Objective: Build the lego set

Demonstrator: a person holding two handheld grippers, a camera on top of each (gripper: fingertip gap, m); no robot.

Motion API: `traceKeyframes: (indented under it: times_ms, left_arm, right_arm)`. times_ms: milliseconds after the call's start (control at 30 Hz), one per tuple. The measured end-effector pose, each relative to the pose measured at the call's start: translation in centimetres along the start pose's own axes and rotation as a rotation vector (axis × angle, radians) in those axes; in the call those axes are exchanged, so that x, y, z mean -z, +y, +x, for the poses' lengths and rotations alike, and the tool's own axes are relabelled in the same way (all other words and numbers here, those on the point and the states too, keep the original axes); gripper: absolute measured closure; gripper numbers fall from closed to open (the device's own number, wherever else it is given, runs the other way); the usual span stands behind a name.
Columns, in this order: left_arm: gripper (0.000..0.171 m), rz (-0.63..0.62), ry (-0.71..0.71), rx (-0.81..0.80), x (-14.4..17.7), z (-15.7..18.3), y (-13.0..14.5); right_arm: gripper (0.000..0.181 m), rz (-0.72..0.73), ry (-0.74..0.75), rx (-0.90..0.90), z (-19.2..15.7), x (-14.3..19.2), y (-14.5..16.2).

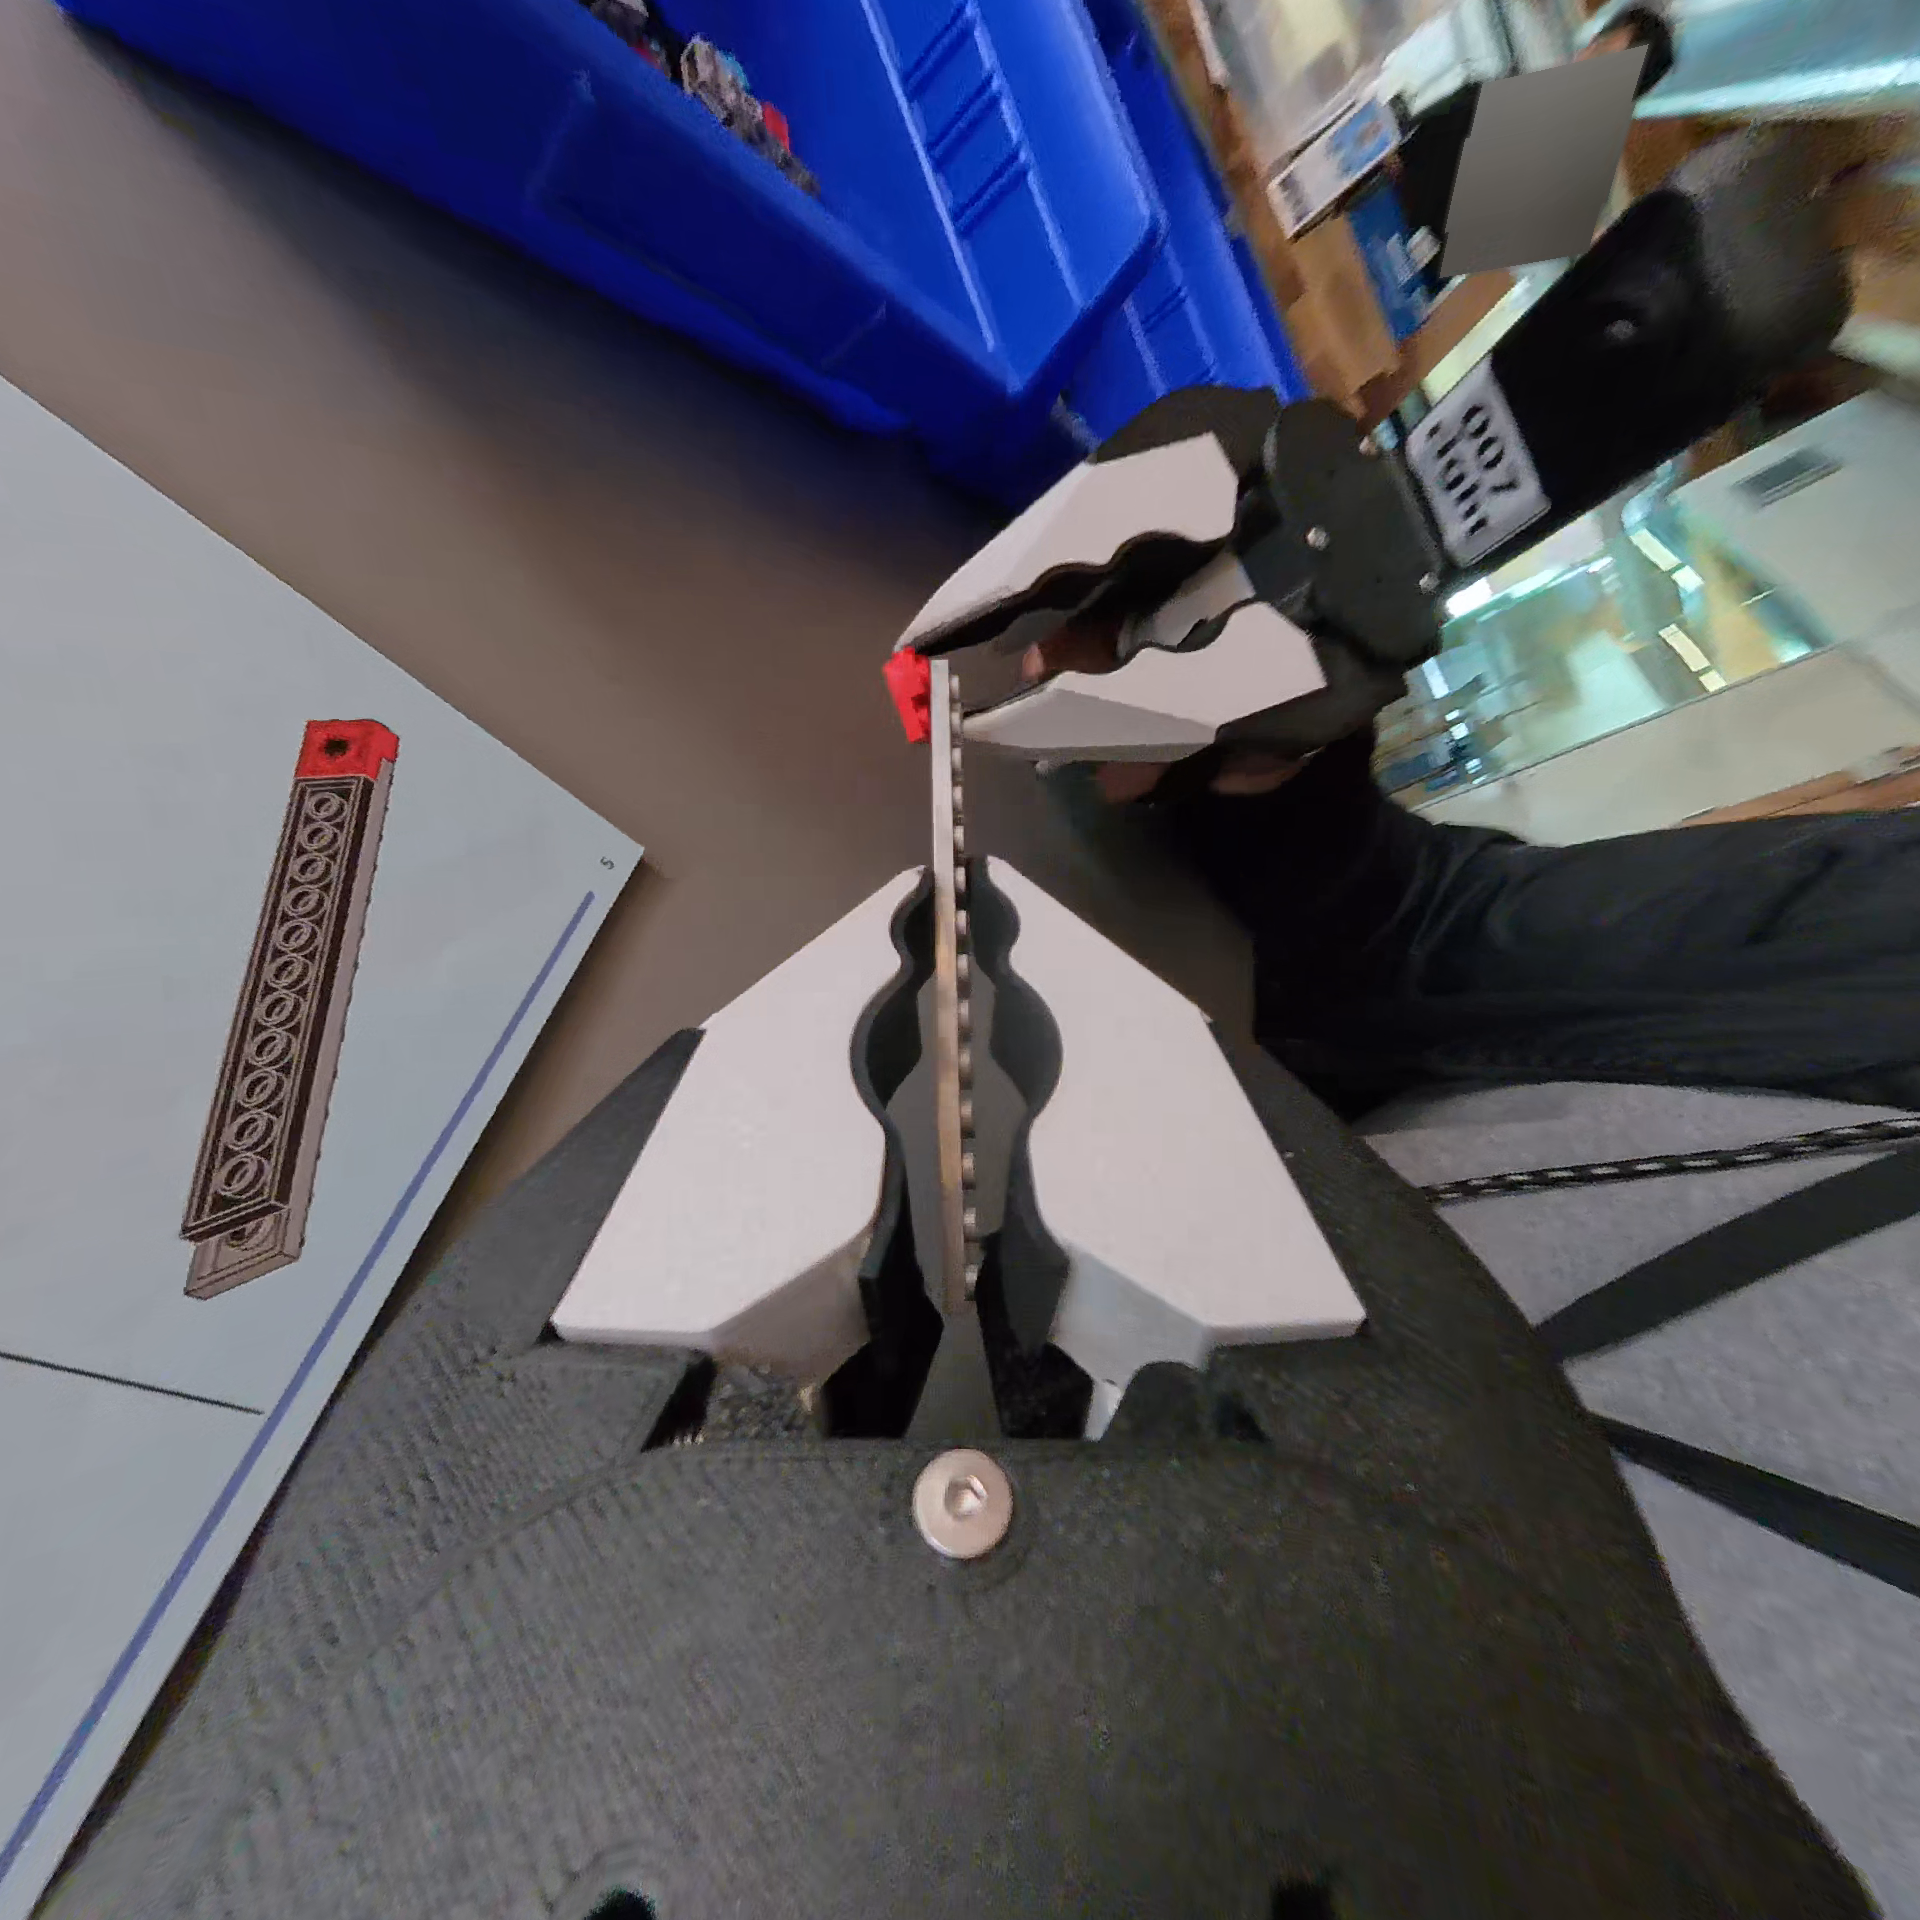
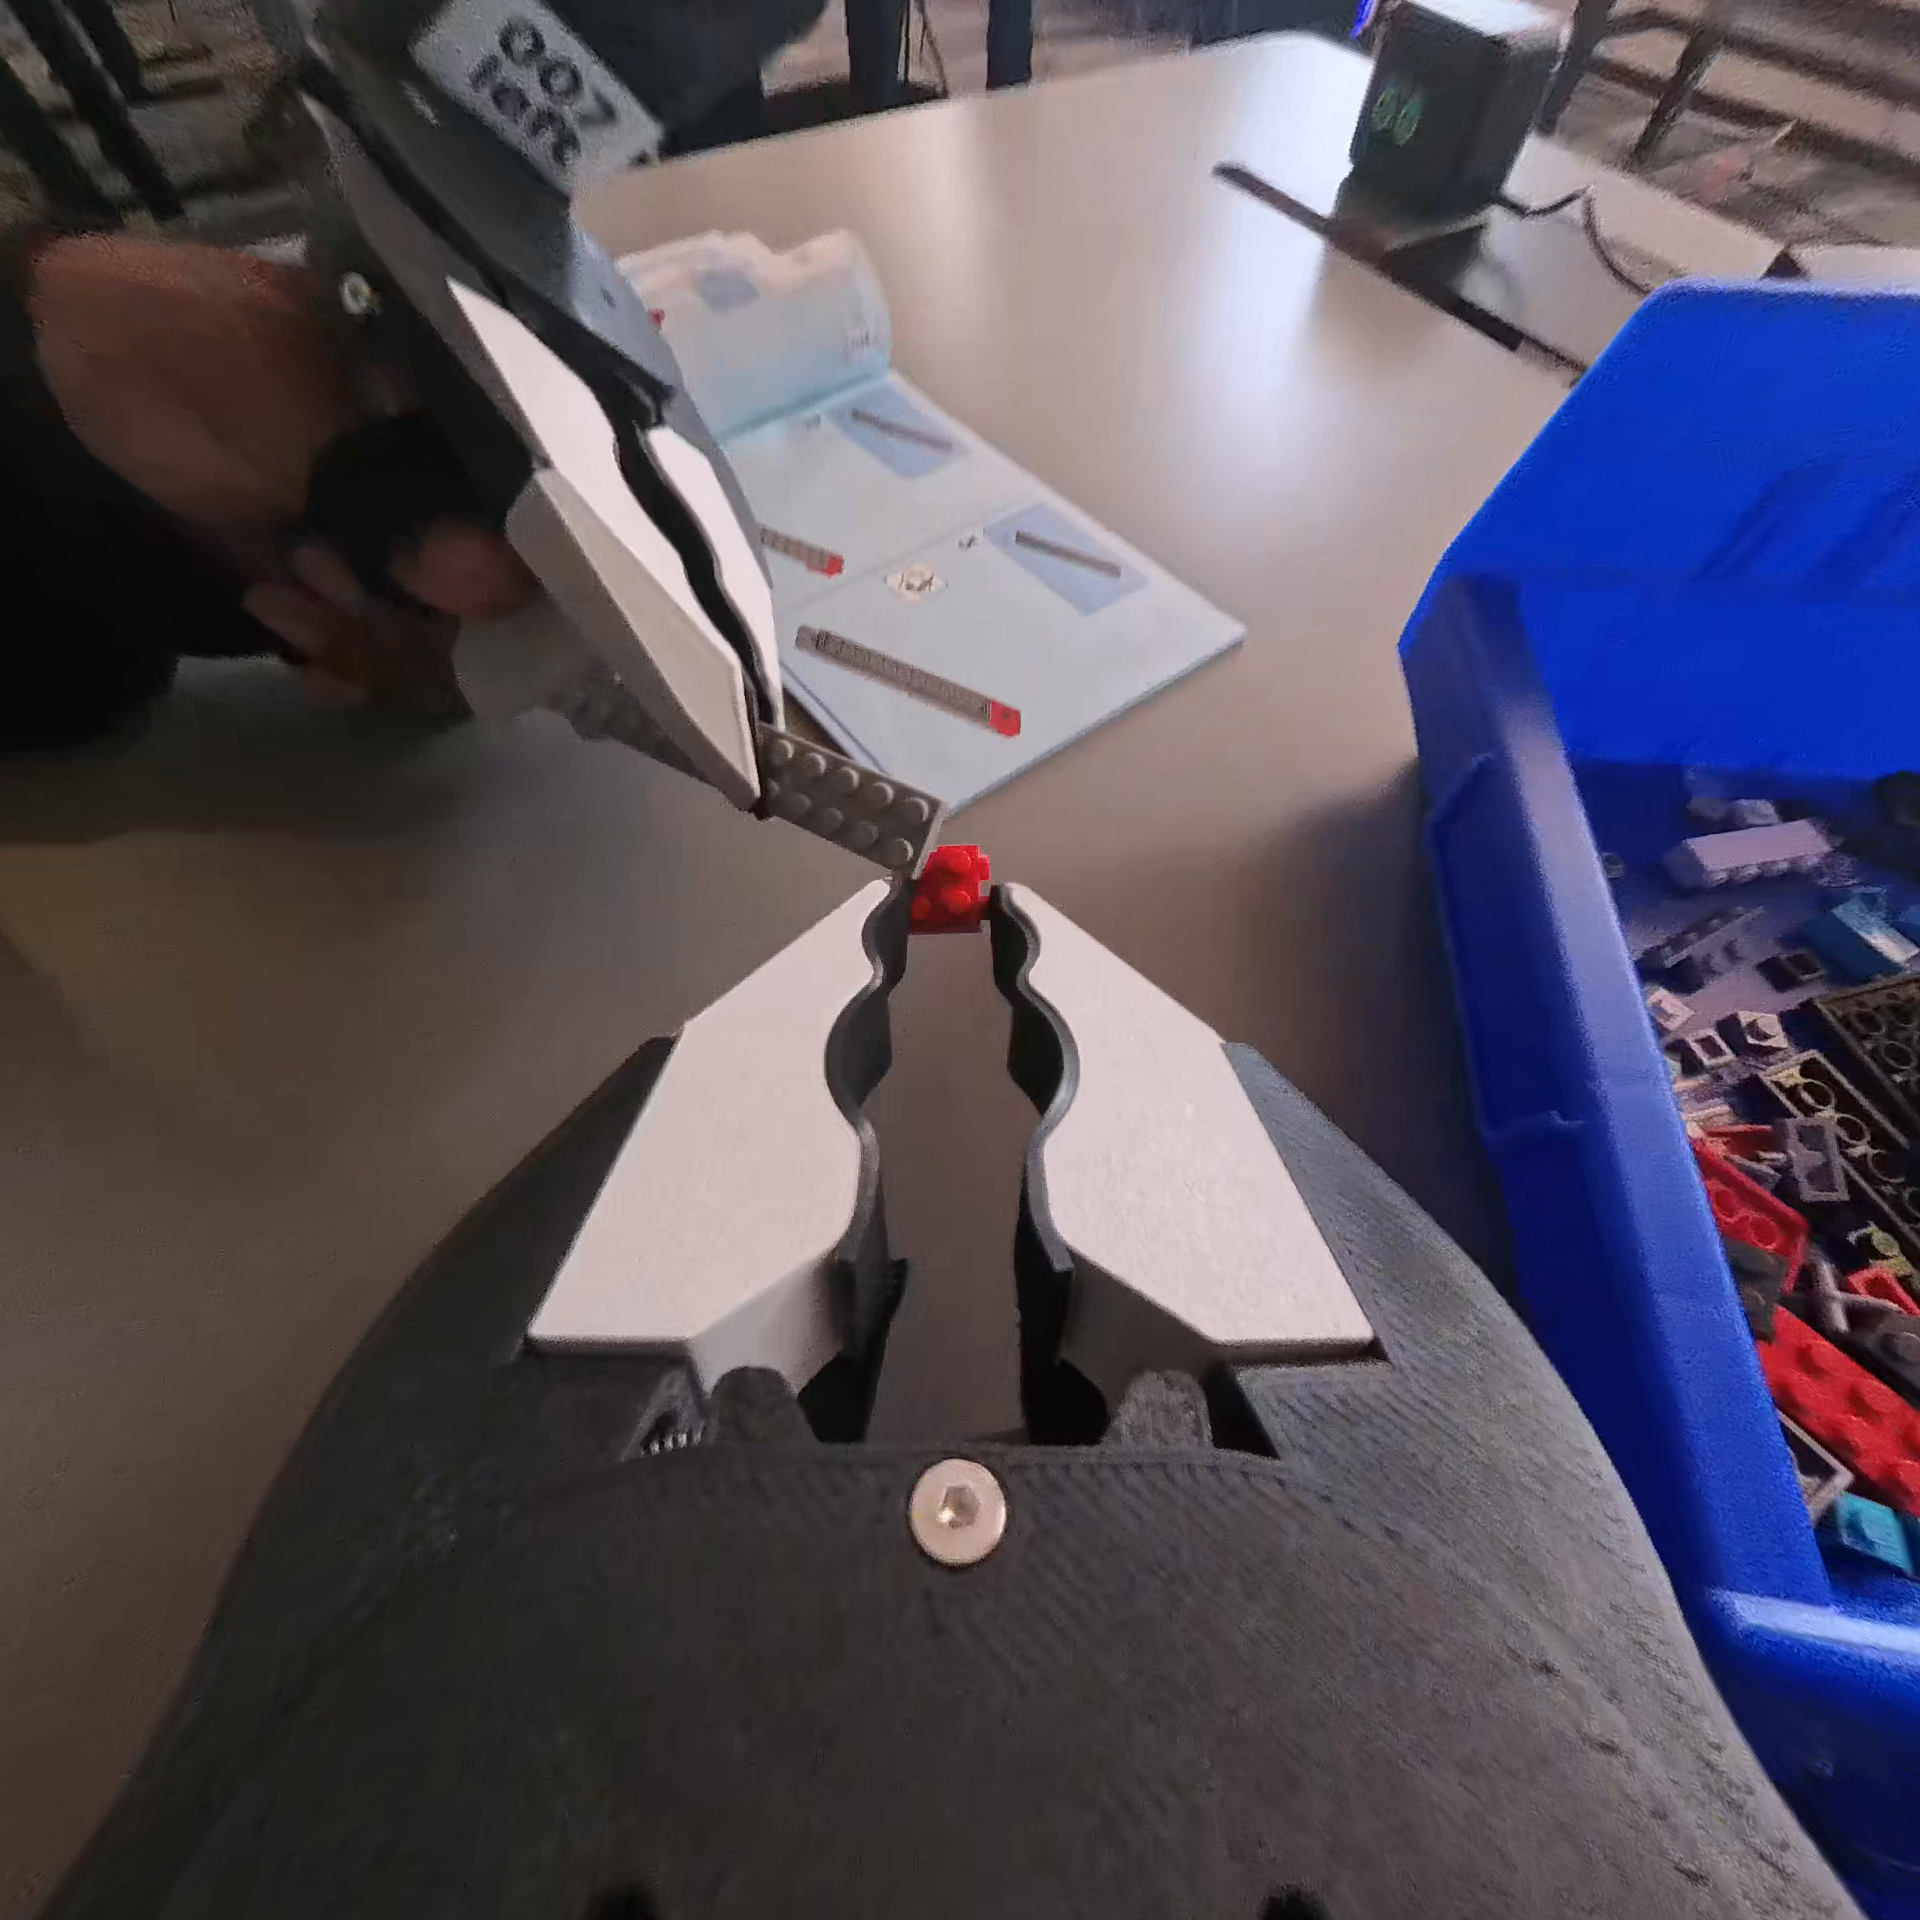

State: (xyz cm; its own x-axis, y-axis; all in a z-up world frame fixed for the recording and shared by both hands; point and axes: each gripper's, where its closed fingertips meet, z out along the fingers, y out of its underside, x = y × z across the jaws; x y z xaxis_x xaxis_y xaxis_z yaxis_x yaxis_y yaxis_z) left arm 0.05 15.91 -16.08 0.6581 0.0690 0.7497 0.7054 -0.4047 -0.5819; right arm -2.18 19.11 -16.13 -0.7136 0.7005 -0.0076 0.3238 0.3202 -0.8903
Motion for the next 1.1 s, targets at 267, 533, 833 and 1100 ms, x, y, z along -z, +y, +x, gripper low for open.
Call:
traceKeyframes:
  times_ms: [267, 533, 833, 1100]
  left_arm:
    - [0.166, 0.048, 0.140, 0.110, -0.1, 1.0, -0.5]
    - [0.164, 0.001, 0.057, 0.067, -0.6, 0.2, 0.1]
    - [0.162, -0.051, 0.016, 0.046, -1.2, -0.2, 0.7]
    - [0.158, -0.068, 0.078, 0.055, -1.8, 0.4, 0.5]
  right_arm:
    - [0.170, 0.136, 0.041, -0.027, -0.1, 0.7, -1.9]
    - [0.170, 0.105, 0.038, 0.012, -0.2, 0.6, -1.4]
    - [0.170, 0.060, 0.059, 0.147, -1.1, 0.2, -0.8]
    - [0.170, 0.094, 0.028, 0.151, -1.3, 0.5, -1.2]
